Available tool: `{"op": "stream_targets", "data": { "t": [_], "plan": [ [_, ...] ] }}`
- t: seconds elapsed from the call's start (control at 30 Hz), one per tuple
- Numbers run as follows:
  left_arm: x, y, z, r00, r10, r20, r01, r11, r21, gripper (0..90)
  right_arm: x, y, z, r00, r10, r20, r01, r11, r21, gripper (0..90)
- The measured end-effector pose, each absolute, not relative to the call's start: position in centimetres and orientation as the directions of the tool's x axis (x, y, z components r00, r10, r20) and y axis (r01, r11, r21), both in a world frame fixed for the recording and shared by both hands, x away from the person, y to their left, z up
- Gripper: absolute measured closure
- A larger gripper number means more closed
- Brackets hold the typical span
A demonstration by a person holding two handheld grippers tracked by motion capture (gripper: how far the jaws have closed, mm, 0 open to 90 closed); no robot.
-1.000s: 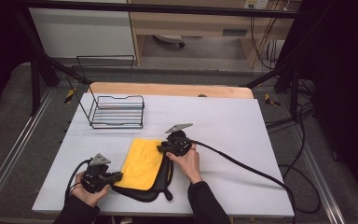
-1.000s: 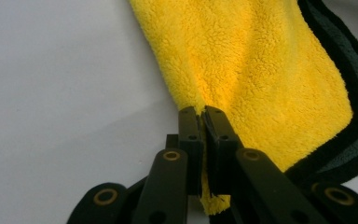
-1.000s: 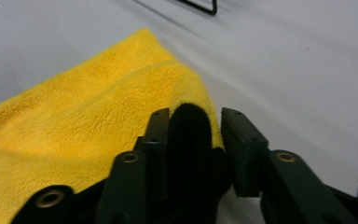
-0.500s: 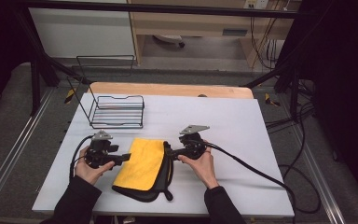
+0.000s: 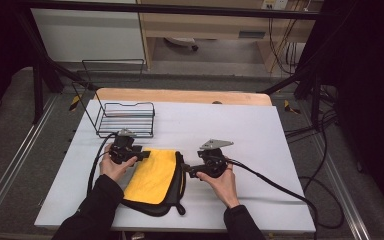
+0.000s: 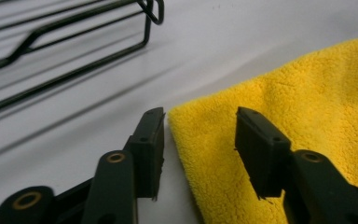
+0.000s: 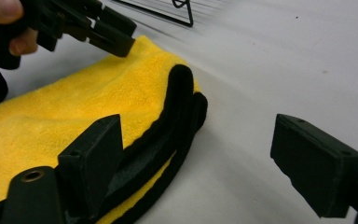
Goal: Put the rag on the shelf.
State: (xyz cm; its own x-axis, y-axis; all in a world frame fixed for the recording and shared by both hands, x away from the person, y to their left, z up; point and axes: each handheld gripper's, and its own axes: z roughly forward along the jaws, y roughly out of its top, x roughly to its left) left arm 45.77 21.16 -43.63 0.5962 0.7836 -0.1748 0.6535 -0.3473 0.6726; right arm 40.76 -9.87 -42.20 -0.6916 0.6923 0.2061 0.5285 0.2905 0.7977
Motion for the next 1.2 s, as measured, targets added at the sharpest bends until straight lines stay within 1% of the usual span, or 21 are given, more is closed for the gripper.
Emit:
{"op": "stream_targets", "data": {
  "t": [0.07,0.17,0.23,0.27,0.33,0.37,0.43,0.53,0.6,0.73,0.87,0.93,1.07,1.2],
  "plan": [
    [45.9,21.0,-44.0,0.597,0.782,-0.179,0.664,-0.357,0.657,56.9,40.9,-9.8,-42.2,-0.682,0.697,0.222,0.535,0.269,0.801,20.8],
    [45.9,21.0,-44.2,0.594,0.780,-0.197,0.675,-0.350,0.650,59.5,41.4,-9.5,-42.4,-0.658,0.713,0.241,0.555,0.244,0.795,24.3],
    [46.0,21.1,-44.2,0.593,0.774,-0.220,0.684,-0.341,0.645,64.7,41.8,-9.0,-42.6,-0.657,0.717,0.233,0.561,0.259,0.786,26.5],
    [46.0,21.1,-44.2,0.595,0.771,-0.228,0.686,-0.339,0.644,69.1,42.0,-8.6,-42.8,-0.655,0.719,0.232,0.564,0.261,0.784,28.1],
    [46.0,21.2,-44.1,0.594,0.770,-0.234,0.688,-0.336,0.643,76.7,42.4,-7.7,-43.0,-0.657,0.719,0.228,0.563,0.266,0.782,34.0],
    [45.9,21.3,-44.0,0.593,0.771,-0.232,0.689,-0.337,0.642,80.9,42.7,-7.2,-43.1,-0.660,0.718,0.220,0.556,0.270,0.786,39.3],
    [45.8,21.3,-43.9,0.594,0.772,-0.226,0.685,-0.340,0.644,83.0,43.0,-6.4,-43.2,-0.664,0.720,0.202,0.543,0.280,0.791,46.0],
    [45.6,21.6,-43.6,0.594,0.775,-0.213,0.681,-0.344,0.647,84.2,43.2,-5.6,-43.0,-0.663,0.723,0.194,0.531,0.272,0.802,56.5],
    [45.3,21.8,-43.3,0.590,0.780,-0.207,0.678,-0.340,0.652,84.6,43.4,-5.3,-42.9,-0.659,0.726,0.198,0.539,0.273,0.797,59.0],
    [44.6,22.6,-43.0,0.581,0.787,-0.208,0.681,-0.331,0.653,84.8,44.3,-5.1,-43.5,-0.620,0.751,0.227,0.592,0.258,0.764,56.6],
    [44.2,23.4,-43.2,0.581,0.780,-0.230,0.683,-0.315,0.659,84.8,44.9,-4.9,-44.6,-0.607,0.753,0.253,0.635,0.268,0.725,56.6],
    [44.3,23.4,-43.5,0.586,0.777,-0.230,0.682,-0.319,0.658,84.4,45.1,-4.8,-45.0,-0.604,0.749,0.272,0.652,0.268,0.710,57.3],
    [44.4,23.2,-44.0,0.585,0.781,-0.219,0.681,-0.325,0.656,83.2,44.9,-4.7,-45.3,-0.600,0.743,0.297,0.672,0.267,0.690,61.7],
    [44.5,23.3,-44.2,0.578,0.785,-0.225,0.683,-0.314,0.659,81.3,45.1,-4.6,-45.2,-0.577,0.743,0.339,0.707,0.246,0.664,65.3]
  ]
}}
